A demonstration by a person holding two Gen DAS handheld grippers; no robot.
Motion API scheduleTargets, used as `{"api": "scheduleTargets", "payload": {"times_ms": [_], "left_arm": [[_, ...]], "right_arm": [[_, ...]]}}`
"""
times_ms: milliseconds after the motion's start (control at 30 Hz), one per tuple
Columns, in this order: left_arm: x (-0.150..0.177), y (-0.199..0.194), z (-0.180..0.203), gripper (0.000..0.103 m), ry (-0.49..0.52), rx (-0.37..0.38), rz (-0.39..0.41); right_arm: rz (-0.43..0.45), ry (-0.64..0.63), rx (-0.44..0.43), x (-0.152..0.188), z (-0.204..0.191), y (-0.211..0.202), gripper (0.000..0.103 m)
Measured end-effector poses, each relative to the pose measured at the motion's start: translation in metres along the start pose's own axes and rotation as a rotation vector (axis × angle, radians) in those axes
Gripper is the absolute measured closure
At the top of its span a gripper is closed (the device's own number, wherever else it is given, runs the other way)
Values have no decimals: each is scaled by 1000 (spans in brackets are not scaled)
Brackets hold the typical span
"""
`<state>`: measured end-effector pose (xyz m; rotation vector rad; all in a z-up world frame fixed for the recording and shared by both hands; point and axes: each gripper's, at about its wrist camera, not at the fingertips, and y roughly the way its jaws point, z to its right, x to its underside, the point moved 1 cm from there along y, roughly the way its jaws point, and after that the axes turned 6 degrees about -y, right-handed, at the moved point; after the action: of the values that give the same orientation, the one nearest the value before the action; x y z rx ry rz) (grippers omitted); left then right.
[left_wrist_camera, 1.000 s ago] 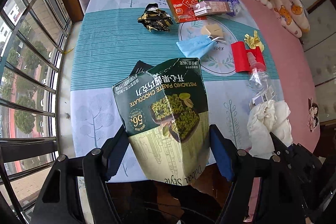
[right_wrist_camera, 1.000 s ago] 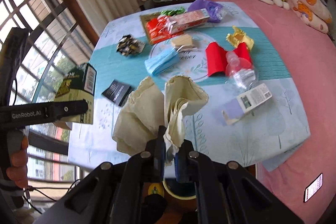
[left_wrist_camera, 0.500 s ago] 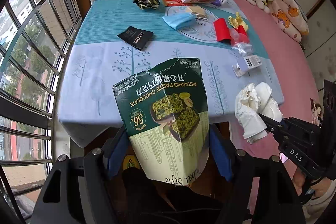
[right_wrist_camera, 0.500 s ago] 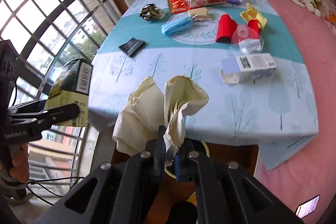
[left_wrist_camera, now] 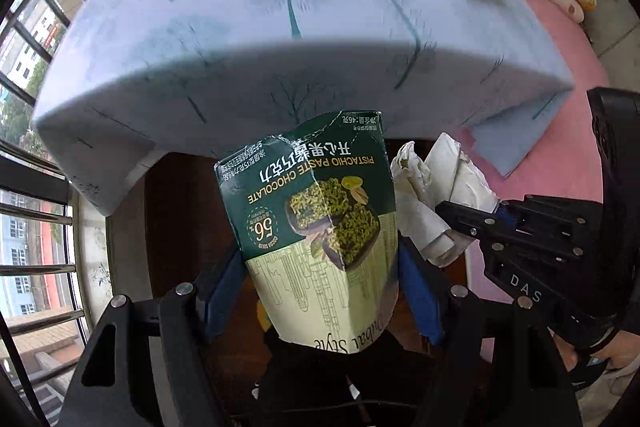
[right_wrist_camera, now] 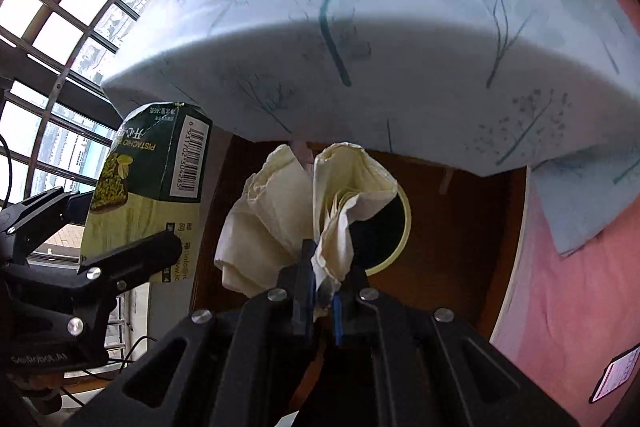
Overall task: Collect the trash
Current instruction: 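Carry the chocolate bag and tissue down over the bin and release both, then raise both tools back up toward the table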
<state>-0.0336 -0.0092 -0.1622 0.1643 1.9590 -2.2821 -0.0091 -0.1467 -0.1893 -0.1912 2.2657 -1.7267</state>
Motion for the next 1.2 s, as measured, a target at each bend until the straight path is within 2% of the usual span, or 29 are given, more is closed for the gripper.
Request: {"api": "scheduleTargets", "payload": {"times_ms": [100, 267, 467, 533, 600, 633, 667, 700, 733, 1000, 1200], "left_arm": [[2, 41, 2, 31, 41, -23, -41], [1, 117, 0, 30, 91, -18, -72], [-2, 196, -16, 25, 104, -22, -59], [-1, 217, -18, 20, 116, -33, -56], [0, 235, -19, 17, 125, -45, -64], [0, 241, -20, 14, 126, -52, -61], [0, 245, -21, 5, 125, -61, -52], [1, 248, -22, 0, 120, -65, -40], [1, 250, -25, 1, 114, -63, -29], [1, 232, -33, 1, 83, -37, -2], [0, 186, -32, 1, 61, -27, 12]], "right_arm": [[-39, 51, 6, 8, 8, 40, 97], [-80, 115, 21, 18, 24, 120, 96], [-71, 224, 3, 24, 49, 203, 94], [-65, 275, -2, 25, 59, 220, 94], [-59, 322, -11, 31, 71, 232, 85], [-50, 344, -18, 31, 74, 238, 67], [-44, 357, -27, 33, 77, 243, 48], [-39, 368, -38, 33, 79, 245, 42], [-34, 376, -48, 32, 80, 246, 39], [-21, 388, -33, 26, 82, 234, 39], [2, 385, 20, 28, 71, 184, 39]]}}
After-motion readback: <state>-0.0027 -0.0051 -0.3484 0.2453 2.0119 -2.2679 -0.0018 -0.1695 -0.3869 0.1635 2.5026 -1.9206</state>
